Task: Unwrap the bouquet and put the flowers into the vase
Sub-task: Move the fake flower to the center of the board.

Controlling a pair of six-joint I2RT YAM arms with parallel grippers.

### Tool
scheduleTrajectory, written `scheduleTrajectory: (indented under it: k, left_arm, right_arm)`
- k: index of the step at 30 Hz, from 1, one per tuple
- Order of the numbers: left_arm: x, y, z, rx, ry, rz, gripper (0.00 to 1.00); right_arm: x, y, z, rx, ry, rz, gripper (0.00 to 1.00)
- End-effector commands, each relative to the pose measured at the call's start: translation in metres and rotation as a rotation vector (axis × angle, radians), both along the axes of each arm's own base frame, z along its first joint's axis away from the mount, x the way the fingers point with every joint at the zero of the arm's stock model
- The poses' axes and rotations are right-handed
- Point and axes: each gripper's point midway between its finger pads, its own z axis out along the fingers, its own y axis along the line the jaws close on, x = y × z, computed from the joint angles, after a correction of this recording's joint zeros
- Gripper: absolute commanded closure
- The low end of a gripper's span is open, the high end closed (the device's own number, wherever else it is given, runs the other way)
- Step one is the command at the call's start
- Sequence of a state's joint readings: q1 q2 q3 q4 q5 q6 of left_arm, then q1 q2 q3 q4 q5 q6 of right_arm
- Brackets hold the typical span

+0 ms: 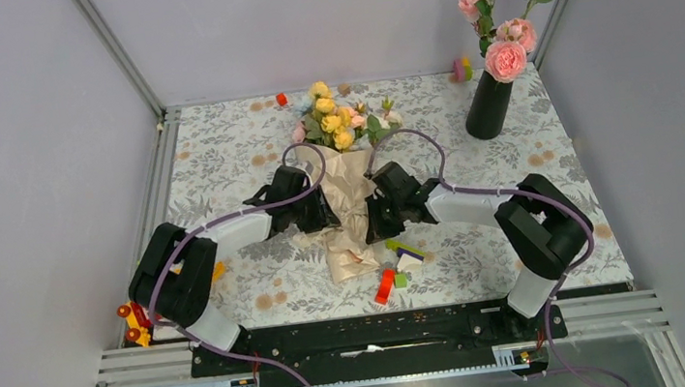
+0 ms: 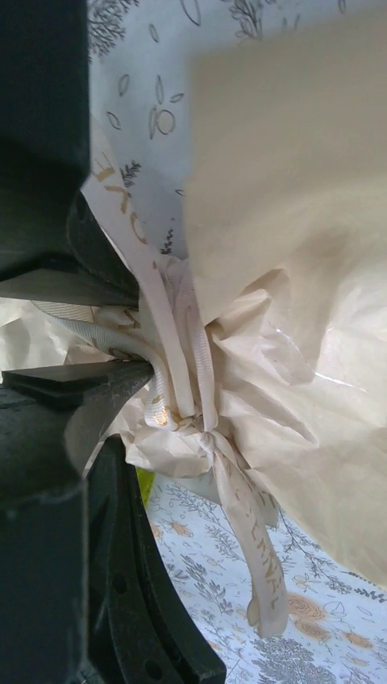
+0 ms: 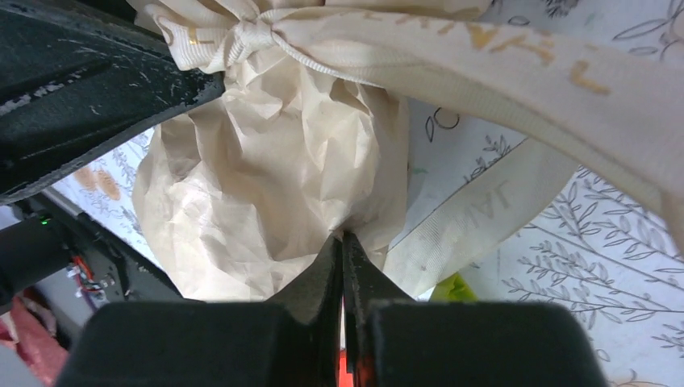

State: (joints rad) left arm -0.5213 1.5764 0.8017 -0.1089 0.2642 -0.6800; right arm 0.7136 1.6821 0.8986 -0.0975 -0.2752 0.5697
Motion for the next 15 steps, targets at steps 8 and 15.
scheduleTrajectory:
  k: [8,15]
  left_arm:
    - [0.053,-0.023,0.015,-0.052,-0.082,0.029,0.76]
    - [0.092,-0.028,0.017,-0.043,-0.105,0.051,0.77]
  right_arm:
    - [0.064,0.005,0.012,-0.063,-0.141,0.029,1.00]
    - [0.106,0.001,0.011,-0.065,-0.148,0.003,1.00]
